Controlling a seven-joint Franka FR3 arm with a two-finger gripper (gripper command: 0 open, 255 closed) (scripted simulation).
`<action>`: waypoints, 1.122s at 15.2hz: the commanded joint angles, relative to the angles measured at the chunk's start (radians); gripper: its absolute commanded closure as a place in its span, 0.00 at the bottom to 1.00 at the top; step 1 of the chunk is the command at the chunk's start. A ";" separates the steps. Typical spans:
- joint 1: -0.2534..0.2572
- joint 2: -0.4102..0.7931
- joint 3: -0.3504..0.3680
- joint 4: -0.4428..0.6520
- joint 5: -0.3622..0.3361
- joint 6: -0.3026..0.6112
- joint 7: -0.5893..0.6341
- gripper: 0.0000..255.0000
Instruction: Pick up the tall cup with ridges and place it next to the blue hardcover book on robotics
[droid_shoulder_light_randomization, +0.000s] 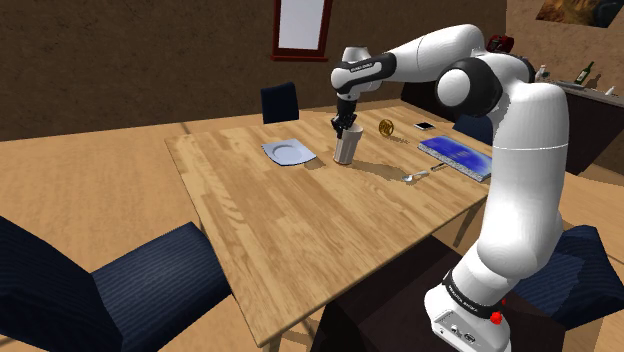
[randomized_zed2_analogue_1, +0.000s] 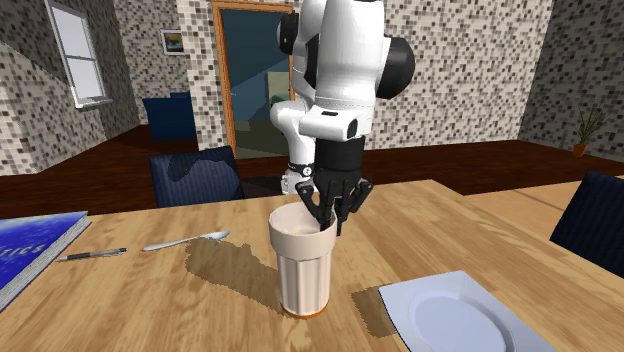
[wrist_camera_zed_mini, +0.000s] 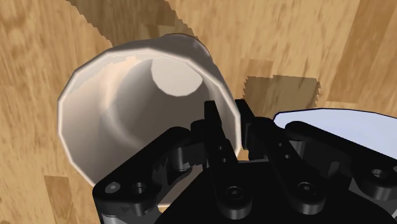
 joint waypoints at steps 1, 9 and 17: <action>0.000 0.000 0.000 0.000 0.000 0.000 0.000 1.00; 0.000 -0.015 -0.002 0.031 -0.003 -0.046 0.000 1.00; -0.001 -0.035 -0.005 0.109 -0.007 -0.144 -0.003 1.00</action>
